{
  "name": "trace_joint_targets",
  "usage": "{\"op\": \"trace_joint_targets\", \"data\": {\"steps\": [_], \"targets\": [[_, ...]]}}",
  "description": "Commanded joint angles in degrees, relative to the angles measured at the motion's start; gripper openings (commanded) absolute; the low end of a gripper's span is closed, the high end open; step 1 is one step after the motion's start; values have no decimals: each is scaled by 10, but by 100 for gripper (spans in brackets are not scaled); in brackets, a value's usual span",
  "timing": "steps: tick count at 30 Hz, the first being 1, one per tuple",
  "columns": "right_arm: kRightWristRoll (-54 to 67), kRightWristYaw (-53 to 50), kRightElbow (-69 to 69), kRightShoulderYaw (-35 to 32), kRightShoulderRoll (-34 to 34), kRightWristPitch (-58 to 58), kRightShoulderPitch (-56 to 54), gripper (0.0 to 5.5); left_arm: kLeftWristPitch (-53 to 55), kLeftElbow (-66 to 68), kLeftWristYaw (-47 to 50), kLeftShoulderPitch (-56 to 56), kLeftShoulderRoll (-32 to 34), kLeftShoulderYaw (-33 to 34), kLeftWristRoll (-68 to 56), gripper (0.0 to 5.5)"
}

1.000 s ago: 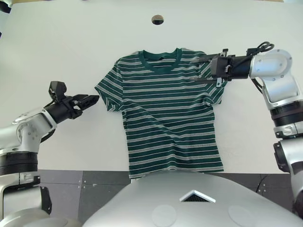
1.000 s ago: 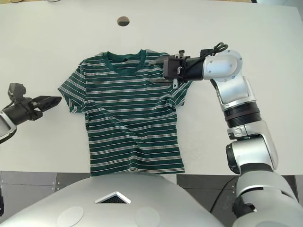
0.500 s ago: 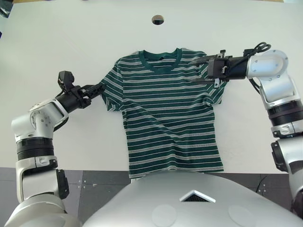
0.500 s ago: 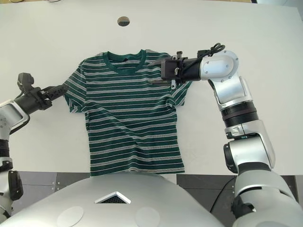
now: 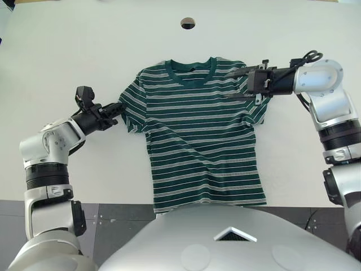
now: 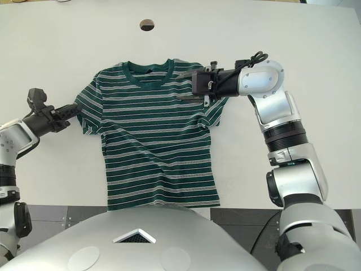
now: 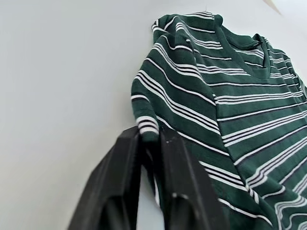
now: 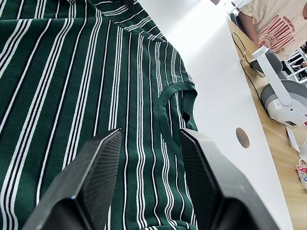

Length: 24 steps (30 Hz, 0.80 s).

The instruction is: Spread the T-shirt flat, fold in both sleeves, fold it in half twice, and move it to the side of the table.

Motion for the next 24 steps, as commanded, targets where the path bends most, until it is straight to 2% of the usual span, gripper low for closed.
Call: {"op": "trace_joint_targets", "data": {"steps": [1, 18, 24], "targets": [[-4, 1, 1, -4, 3, -2, -13, 221, -4, 25, -10, -9, 0, 6, 21, 12], [-5, 1, 7, -3, 9, -5, -14, 221, 31, 12, -29, -64, 32, 51, 25, 12], [-6, 0, 6, -4, 10, -5, -13, 221, 77, -43, -19, -70, 21, 56, 8, 12]]}}
